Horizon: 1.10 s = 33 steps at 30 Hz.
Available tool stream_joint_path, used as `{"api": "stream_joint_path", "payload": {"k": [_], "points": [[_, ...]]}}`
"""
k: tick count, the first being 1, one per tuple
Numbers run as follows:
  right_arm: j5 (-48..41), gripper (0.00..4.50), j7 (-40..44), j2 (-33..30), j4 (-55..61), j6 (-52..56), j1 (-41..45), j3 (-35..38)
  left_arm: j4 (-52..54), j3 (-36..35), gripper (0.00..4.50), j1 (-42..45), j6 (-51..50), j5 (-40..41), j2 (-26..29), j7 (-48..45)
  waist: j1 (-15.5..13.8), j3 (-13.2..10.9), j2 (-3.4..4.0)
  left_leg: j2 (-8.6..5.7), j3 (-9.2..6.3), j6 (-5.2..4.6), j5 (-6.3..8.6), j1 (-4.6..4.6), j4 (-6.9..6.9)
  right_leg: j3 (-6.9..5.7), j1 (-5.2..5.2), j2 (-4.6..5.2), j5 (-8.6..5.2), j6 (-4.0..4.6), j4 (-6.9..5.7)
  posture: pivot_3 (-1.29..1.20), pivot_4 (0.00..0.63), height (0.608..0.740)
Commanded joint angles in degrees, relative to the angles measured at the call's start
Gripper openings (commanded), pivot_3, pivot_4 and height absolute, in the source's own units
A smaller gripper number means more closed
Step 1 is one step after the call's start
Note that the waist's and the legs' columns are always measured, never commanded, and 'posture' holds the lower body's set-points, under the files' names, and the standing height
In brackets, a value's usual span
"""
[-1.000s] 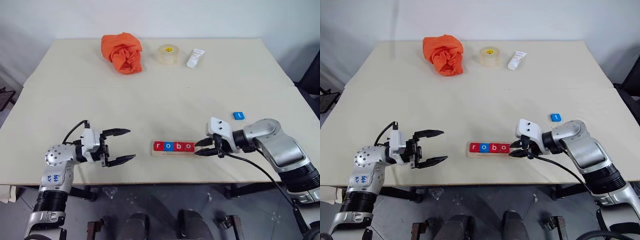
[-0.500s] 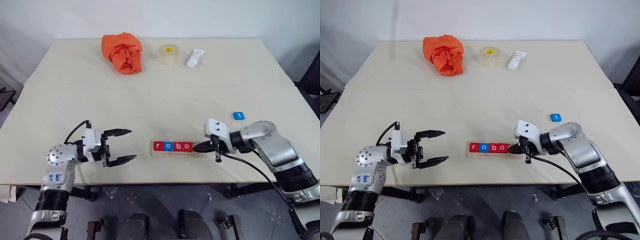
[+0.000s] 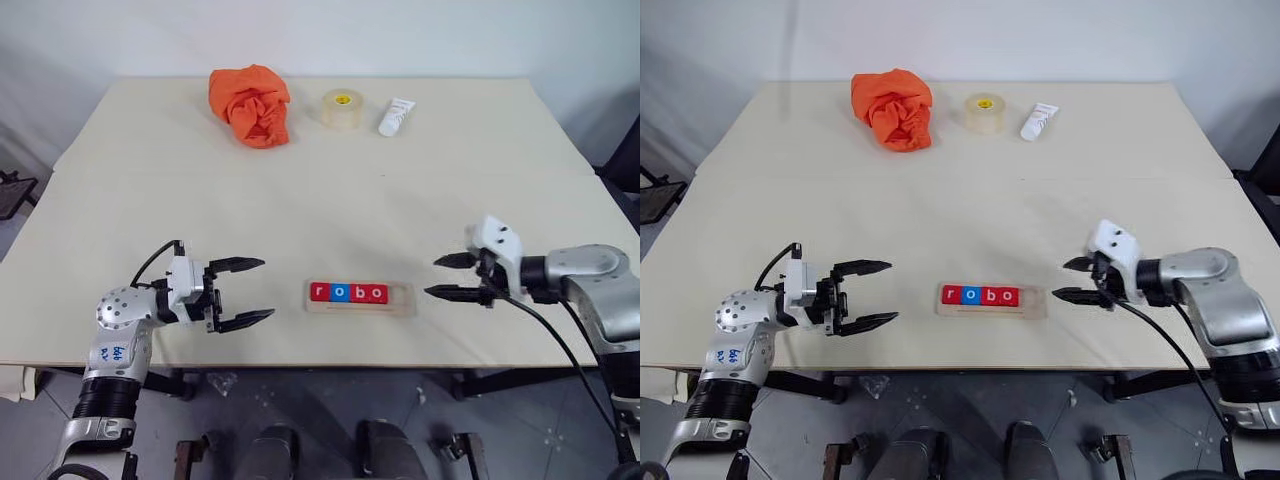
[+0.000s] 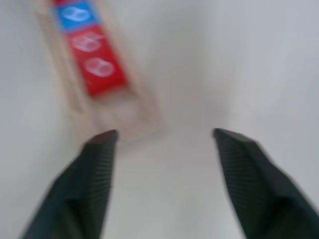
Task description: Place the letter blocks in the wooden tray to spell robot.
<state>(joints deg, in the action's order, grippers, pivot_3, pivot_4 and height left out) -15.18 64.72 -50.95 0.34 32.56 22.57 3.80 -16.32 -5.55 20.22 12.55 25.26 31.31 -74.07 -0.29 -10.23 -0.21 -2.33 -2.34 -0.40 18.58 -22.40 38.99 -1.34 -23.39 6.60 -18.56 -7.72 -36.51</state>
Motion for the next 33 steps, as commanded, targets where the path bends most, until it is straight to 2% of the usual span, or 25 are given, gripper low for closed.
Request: {"api": "stream_joint_path", "payload": {"k": [1,3,7,12,17,21,24,33], "points": [[-2.1,4.45,-3.4,-1.0,-0.4,-0.2,-3.4,7.9,-1.0,0.1,4.5,1.4,0.9,0.1,-0.2,-1.1,0.0,0.0,0.0,0.0,0.0,0.0,0.0,0.0,0.0,0.0,0.0,-0.01,0.0,0.0,0.0,0.0,0.15,0.74],[-2.6,4.45,-4.8,-0.9,-0.3,-0.1,-5.3,10.5,-1.5,0.1,4.5,1.8,1.1,0.1,-0.2,-1.5,0.1,0.0,0.0,0.01,0.02,0.0,0.0,0.0,0.0,0.0,0.0,-0.02,0.0,0.0,-0.02,0.0,0.15,0.74],[-6.3,4.45,-10.7,2.0,2.4,1.6,-12.0,21.7,-3.0,0.3,4.5,3.0,1.2,0.0,-0.4,-2.0,0.1,0.0,0.0,0.03,0.04,0.0,-0.01,0.02,0.01,-0.01,0.01,-0.05,0.0,0.0,-0.05,0.0,0.15,0.74],[-9.6,4.45,-13.6,3.9,8.4,3.8,-21.3,29.9,-2.8,0.4,4.5,3.0,0.8,0.1,-0.6,-2.3,0.0,0.0,0.01,0.01,0.06,-0.02,-0.02,0.03,0.01,0.03,0.02,-0.06,0.01,-0.01,-0.06,0.0,0.15,0.74],[-12.7,4.45,-16.1,5.2,13.7,7.0,-27.1,34.1,-2.6,0.2,4.5,2.9,0.6,0.2,-0.4,-2.2,0.0,0.0,0.01,0.01,0.17,-0.05,-0.02,0.08,0.0,0.13,0.05,-0.07,0.01,-0.03,-0.05,0.0,0.15,0.74],[-13.4,4.45,-19.2,5.0,14.3,9.7,-25.8,31.8,-2.2,0.5,4.5,3.1,0.1,0.0,-0.6,-1.8,0.2,0.0,0.01,0.06,0.19,-0.06,-0.03,0.21,0.0,0.2,0.16,-0.05,0.01,-0.02,-0.03,0.0,0.15,0.74],[-12.6,4.45,-22.4,5.5,11.3,10.1,-20.7,28.3,-1.8,0.7,4.5,3.3,-0.1,-0.1,-0.9,-1.3,0.4,0.0,0.01,0.06,0.22,-0.06,-0.04,0.22,0.01,0.28,0.17,-0.04,0.01,-0.02,-0.02,0.0,0.15,0.74],[-1.5,4.45,-31.3,10.3,-14.5,-0.3,3.2,12.8,2.2,-0.2,4.5,0.5,-1.2,0.4,-0.5,0.6,0.5,0.0,0.01,0.04,0.3,-0.04,-0.07,0.22,0.0,0.28,0.04,-0.04,0.01,-0.02,-0.16,0.0,0.15,0.74]]}}
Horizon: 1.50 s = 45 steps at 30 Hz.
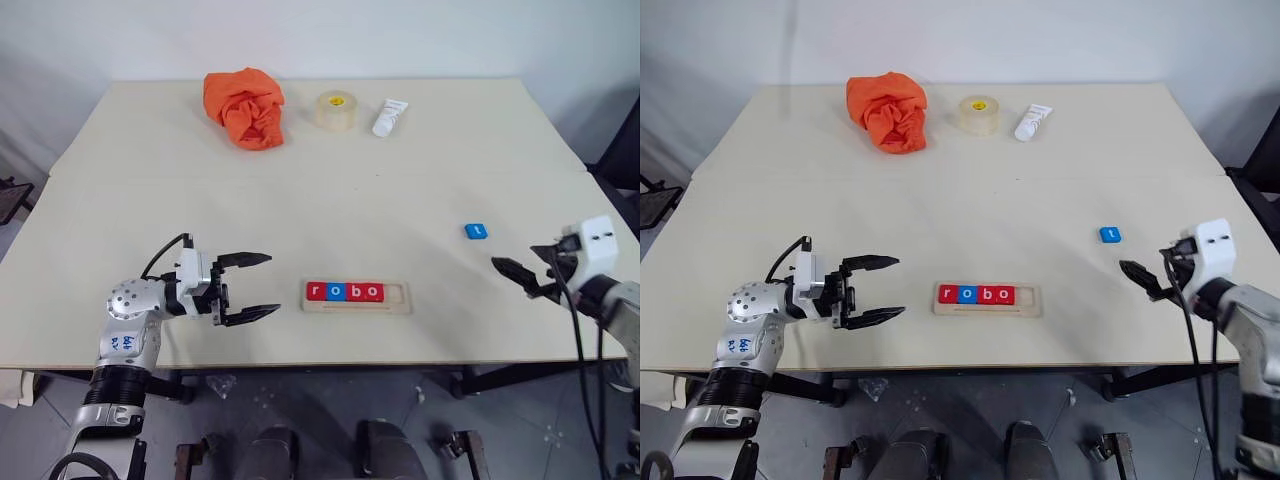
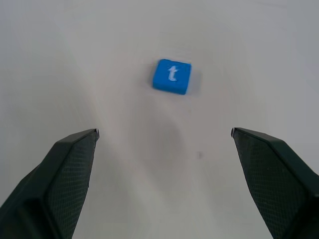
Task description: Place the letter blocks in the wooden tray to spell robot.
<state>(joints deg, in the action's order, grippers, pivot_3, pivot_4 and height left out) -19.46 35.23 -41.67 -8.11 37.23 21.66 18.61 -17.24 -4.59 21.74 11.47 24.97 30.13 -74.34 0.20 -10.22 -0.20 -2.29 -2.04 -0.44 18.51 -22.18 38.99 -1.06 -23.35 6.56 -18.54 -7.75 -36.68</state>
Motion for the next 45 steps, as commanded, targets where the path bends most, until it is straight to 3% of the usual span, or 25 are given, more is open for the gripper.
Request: {"api": "stream_joint_path", "payload": {"k": [1,13,16,21,23,31,35,41,45], "points": [[3.6,4.45,-2.3,1.7,-9.0,-6.7,6.3,-2.8,3.7,-1.3,4.5,-1.5,-0.3,0.8,0.8,1.2,0.0,0.0,0.0,0.0,0.02,0.0,0.0,-0.03,-0.01,0.0,-0.05,0.0,0.0,0.0,-0.04,0.0,0.15,0.74],[10.5,4.45,-5.5,7.3,-37.4,-19.9,22.6,-8.4,10.7,-3.0,4.5,-7.7,-1.8,1.1,1.5,4.9,0.2,0.0,0.01,-0.01,0.04,0.0,0.0,-0.04,-0.01,-0.02,-0.09,-0.01,0.0,0.0,-0.11,0.0,0.15,0.74],[10.6,3.87,-6.2,7.8,-39.2,-20.3,23.2,-8.5,11.6,-3.3,4.5,-8.7,-1.8,1.2,1.7,5.4,0.3,0.0,0.01,0.01,0.04,0.0,0.0,-0.04,0.0,-0.01,-0.08,0.0,0.0,0.0,-0.1,0.0,0.15,0.74],[10.5,2.12,-6.8,7.9,-37.8,-21.1,21.7,-8.2,12.3,-3.5,4.5,-9.6,-1.8,1.4,2.1,5.7,0.0,0.0,0.01,0.01,0.04,0.0,0.0,-0.03,0.02,-0.01,-0.06,0.01,0.0,0.0,-0.1,0.0,0.15,0.74],[9.8,1.48,-7.9,7.9,-34.4,-21.0,19.7,-7.3,11.8,-3.4,4.5,-9.4,-1.8,1.4,2.4,5.3,-0.1,0.0,0.01,0.0,0.02,0.0,0.0,-0.03,0.02,-0.01,-0.06,0.01,0.0,0.0,-0.1,0.0,0.15,0.74],[5.7,1.48,-13.4,9.4,-11.5,-13.2,10.2,-2.9,8.0,-2.6,4.5,-6.2,-1.3,1.4,2.6,2.8,0.0,0.0,0.02,0.02,-0.03,0.01,0.01,-0.05,-0.01,-0.02,-0.07,0.03,0.0,0.0,-0.11,0.0,0.15,0.74],[1.7,1.48,-15.9,11.9,11.1,-2.5,-0.6,-1.7,5.7,-1.5,4.5,-4.1,-1.0,1.3,2.3,0.3,-0.1,0.0,0.04,0.05,-0.02,0.01,0.01,-0.07,-0.05,0.0,-0.1,0.02,0.0,0.0,-0.15,0.0,0.15,0.74],[-2.0,1.48,-21.6,17.8,35.4,9.6,-14.4,-2.5,1.5,-0.4,4.5,-0.6,-0.3,1.0,2.5,-4.1,-0.1,0.0,0.04,0.04,-0.03,0.01,0.02,-0.06,-0.1,0.03,-0.1,-0.01,0.0,0.0,-0.15,0.0,0.15,0.74],[-2.6,1.48,-24.4,20.9,41.2,13.5,-17.5,-2.9,-1.2,-0.2,4.5,1.4,0.3,0.7,2.4,-5.4,0.0,0.0,0.04,-0.01,-0.02,0.0,0.02,-0.05,-0.1,0.17,-0.11,-0.03,0.0,0.01,-0.11,0.0,0.15,0.74]]}}
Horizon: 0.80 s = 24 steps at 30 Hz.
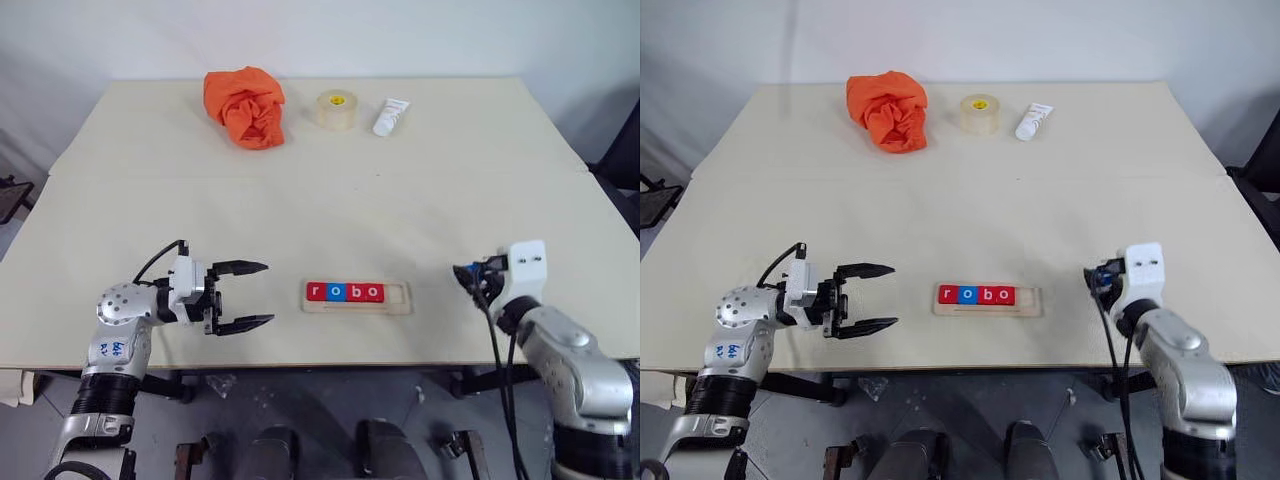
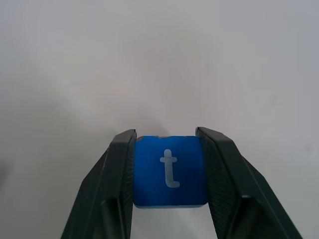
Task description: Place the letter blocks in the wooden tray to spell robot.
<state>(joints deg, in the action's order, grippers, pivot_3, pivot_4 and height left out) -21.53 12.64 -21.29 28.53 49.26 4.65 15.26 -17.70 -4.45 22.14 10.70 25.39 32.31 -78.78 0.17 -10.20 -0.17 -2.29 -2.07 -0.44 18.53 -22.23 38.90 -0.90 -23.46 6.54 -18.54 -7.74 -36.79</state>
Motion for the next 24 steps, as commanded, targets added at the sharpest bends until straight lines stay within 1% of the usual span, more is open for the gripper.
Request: {"api": "stream_joint_path", "payload": {"k": [1,2,4,5,11,14,18,21,22,24], "points": [[-0.6,1.48,-2.2,1.1,5.1,1.8,-1.0,0.3,-1.2,-0.3,4.5,1.4,1.2,0.2,0.1,-1.2,0.0,0.0,0.0,-0.01,0.01,0.0,0.0,0.02,0.01,0.0,0.0,-0.03,0.0,0.0,0.0,0.0,0.15,0.74],[-0.7,1.48,-2.5,1.5,5.5,2.1,-1.4,0.1,-1.6,-0.2,4.5,1.7,1.4,0.1,0.0,-1.4,0.0,0.0,0.0,-0.01,0.01,-0.01,0.0,0.02,0.0,0.0,0.0,-0.03,0.0,0.0,-0.01,0.0,0.15,0.74],[-0.6,2.23,-2.5,1.8,6.2,2.1,-2.1,-0.5,-2.0,-0.1,4.5,2.0,1.6,0.1,-0.2,-1.6,0.0,0.0,0.0,0.0,0.0,-0.01,0.0,0.02,-0.01,0.03,-0.01,-0.05,0.0,0.0,-0.02,0.0,0.15,0.74],[-0.5,2.47,-2.6,1.9,6.4,2.1,-2.2,-0.7,-2.0,-0.1,4.5,2.1,1.6,0.1,-0.2,-1.7,0.0,0.0,0.0,-0.01,-0.01,-0.01,0.0,0.02,-0.02,0.04,-0.02,-0.05,0.0,0.0,-0.02,0.0,0.15,0.74],[-1.0,4.48,1.5,-1.0,5.6,-0.6,-3.1,-0.9,-2.1,-0.1,4.5,2.3,1.7,0.1,-0.2,-1.6,0.0,0.0,0.0,-0.02,0.0,-0.03,0.01,0.02,-0.02,0.03,-0.02,-0.07,0.0,0.0,-0.03,0.0,0.15,0.74],[-2.1,4.48,6.2,-4.5,4.6,-1.6,-3.1,-0.7,-1.7,-0.2,4.5,2.0,1.6,0.1,-0.2,-1.4,0.0,0.0,0.0,-0.04,0.01,-0.06,0.01,0.02,-0.02,0.01,-0.01,-0.07,0.0,0.0,-0.02,0.0,0.15,0.74],[-3.3,4.48,21.5,-17.9,0.7,-3.5,-1.4,-4.3,-2.1,0.1,4.5,2.1,2.0,-0.1,-0.3,-1.6,0.0,0.0,-0.01,-0.05,0.07,-0.12,0.02,0.02,-0.02,-0.06,0.0,-0.08,0.0,0.0,0.02,0.0,0.15,0.74],[-4.5,4.48,28.6,-24.2,-3.6,-4.0,0.7,-5.5,-2.1,0.2,4.5,2.3,2.1,-0.2,-0.7,-1.3,0.0,0.0,-0.03,-0.02,0.07,-0.15,0.02,0.03,0.0,-0.1,0.04,-0.09,0.0,0.0,0.06,0.0,0.15,0.74],[-4.0,4.48,31.9,-26.7,-6.1,-5.3,1.7,-6.5,-2.1,0.3,4.5,2.4,2.2,-0.2,-0.8,-1.3,0.0,0.0,-0.03,-0.01,0.06,-0.15,0.03,0.03,0.02,-0.11,0.04,-0.09,0.0,0.0,0.06,0.0,0.15,0.74],[-2.9,4.48,35.9,-29.7,-9.7,-7.5,3.1,-8.1,-2.1,0.4,4.5,2.4,2.2,-0.3,-0.9,-1.3,-0.1,0.0,-0.04,-0.02,0.07,-0.15,0.03,0.02,0.02,-0.12,0.04,-0.07,0.0,0.0,0.08,0.0,0.15,0.74]]}}
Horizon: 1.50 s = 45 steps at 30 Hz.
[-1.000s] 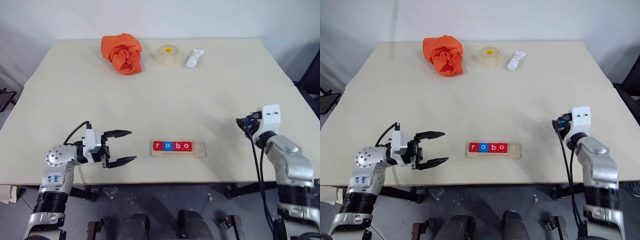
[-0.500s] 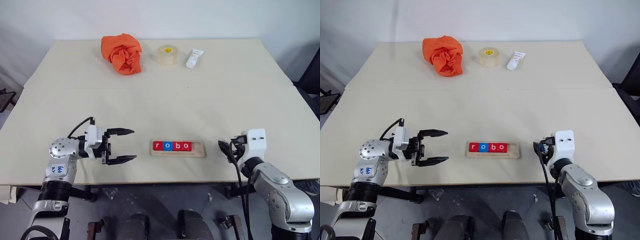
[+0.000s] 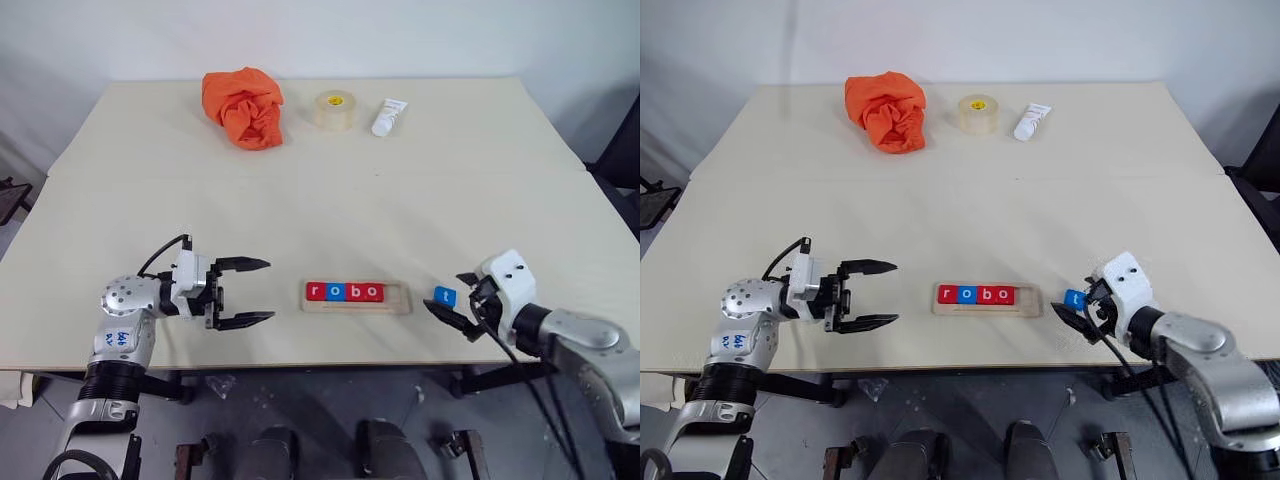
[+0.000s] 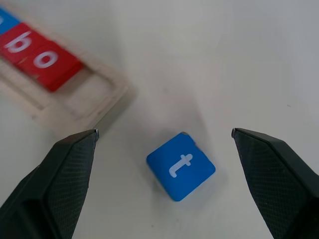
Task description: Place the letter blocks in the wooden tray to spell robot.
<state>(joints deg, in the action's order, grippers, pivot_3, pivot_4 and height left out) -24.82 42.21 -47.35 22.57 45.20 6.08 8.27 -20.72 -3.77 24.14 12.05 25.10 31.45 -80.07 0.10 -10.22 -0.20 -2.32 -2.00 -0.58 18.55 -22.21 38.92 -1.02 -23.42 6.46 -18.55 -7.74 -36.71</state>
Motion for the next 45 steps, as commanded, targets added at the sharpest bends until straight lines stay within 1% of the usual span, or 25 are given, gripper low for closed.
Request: {"api": "stream_joint_path", "payload": {"k": [1,3,6,14,15,18,24,25,29,32,37,45], "points": [[1.8,4.48,8.6,-5.1,-7.0,-5.5,3.4,-2.7,1.1,-0.3,4.5,0.3,0.9,0.0,-0.1,0.1,0.0,0.0,0.0,0.0,0.0,0.0,0.0,0.0,0.0,0.0,0.01,0.0,0.0,0.0,0.05,0.0,0.15,0.74],[3.8,4.48,12.5,-7.0,-12.5,-8.7,6.6,-5.6,1.4,-0.3,4.5,-0.1,1.0,0.1,-0.1,0.1,0.0,0.0,0.0,0.0,0.0,-0.01,0.0,0.0,0.02,-0.02,0.05,0.01,0.0,0.0,0.13,0.0,0.15,0.74],[5.8,4.48,15.8,-7.3,-17.6,-11.8,10.0,-8.9,2.0,-0.3,4.5,-0.6,1.1,0.2,0.0,0.4,0.0,0.0,-0.01,0.04,0.04,0.0,0.0,0.0,0.02,-0.03,0.05,0.02,0.0,0.0,0.18,0.0,0.15,0.74],[9.6,4.48,21.2,-7.2,-23.1,-15.7,13.3,-13.6,4.5,-1.0,4.5,-2.8,0.5,0.8,0.8,0.9,0.0,0.0,-0.01,0.08,0.03,0.04,0.01,-0.01,0.06,-0.04,0.06,0.12,0.01,-0.01,0.2,0.0,0.15,0.74],[10.2,4.3,21.2,-7.0,-23.5,-16.3,13.6,-13.8,4.8,-1.1,4.5,-3.1,0.4,0.9,1.0,0.9,0.0,0.0,-0.01,0.1,0.03,0.06,0.01,-0.01,0.08,-0.04,0.06,0.12,0.01,-0.01,0.21,0.0,0.15,0.74],[11.7,3.59,21.9,-6.8,-24.2,-18.0,14.1,-14.1,5.2,-1.4,4.5,-3.6,0.2,1.2,1.5,0.7,0.0,0.0,-0.01,0.1,0.03,0.07,0.01,-0.01,0.08,-0.04,0.06,0.13,0.01,-0.01,0.2,0.0,0.15,0.74],[13.4,1.55,22.6,-6.5,-24.2,-19.3,15.4,-14.5,5.7,-1.6,4.5,-4.1,-0.3,1.3,2.2,0.2,0.0,0.0,-0.01,0.1,0.02,0.08,0.02,-0.01,0.08,-0.05,0.06,0.15,0.01,-0.01,0.21,0.0,0.15,0.74],[13.7,1.45,22.8,-6.7,-24.0,-19.6,15.6,-14.5,5.7,-1.6,4.5,-4.1,-0.2,1.2,2.1,0.4,0.0,0.0,-0.01,0.1,0.03,0.08,0.02,-0.01,0.09,-0.04,0.07,0.16,0.01,-0.01,0.21,0.0,0.15,0.74],[14.0,1.46,24.5,-7.2,-22.5,-19.9,18.5,-14.7,5.7,-1.6,4.5,-4.0,0.0,1.0,1.8,1.0,0.1,0.0,-0.01,0.11,0.03,0.09,0.02,-0.01,0.09,-0.04,0.06,0.15,0.01,-0.01,0.21,0.0,0.15,0.74],[13.3,1.46,27.9,-7.8,-19.8,-18.4,22.1,-15.9,5.7,-1.5,4.5,-4.0,0.1,1.0,1.7,1.2,0.1,0.0,0.0,0.11,0.06,0.09,0.01,-0.02,0.08,-0.02,0.02,0.15,0.01,-0.01,0.21,0.0,0.15,0.74],[14.5,1.46,32.5,-6.4,-19.2,-15.0,29.9,-21.3,5.9,-1.3,4.5,-4.0,0.1,0.9,1.5,1.5,0.0,0.0,0.0,0.13,0.03,0.12,0.02,-0.03,0.08,-0.04,0.0,0.17,0.01,-0.01,0.21,0.0,0.15,0.74],[17.7,1.46,34.6,-3.4,-21.7,-16.2,35.2,-27.4,7.5,-1.9,4.5,-5.8,0.1,1.0,1.8,2.9,0.0,0.0,0.0,0.07,-0.11,0.11,0.05,-0.17,0.07,-0.15,-0.07,0.21,0.01,-0.01,0.24,0.0,0.15,0.74]]}}
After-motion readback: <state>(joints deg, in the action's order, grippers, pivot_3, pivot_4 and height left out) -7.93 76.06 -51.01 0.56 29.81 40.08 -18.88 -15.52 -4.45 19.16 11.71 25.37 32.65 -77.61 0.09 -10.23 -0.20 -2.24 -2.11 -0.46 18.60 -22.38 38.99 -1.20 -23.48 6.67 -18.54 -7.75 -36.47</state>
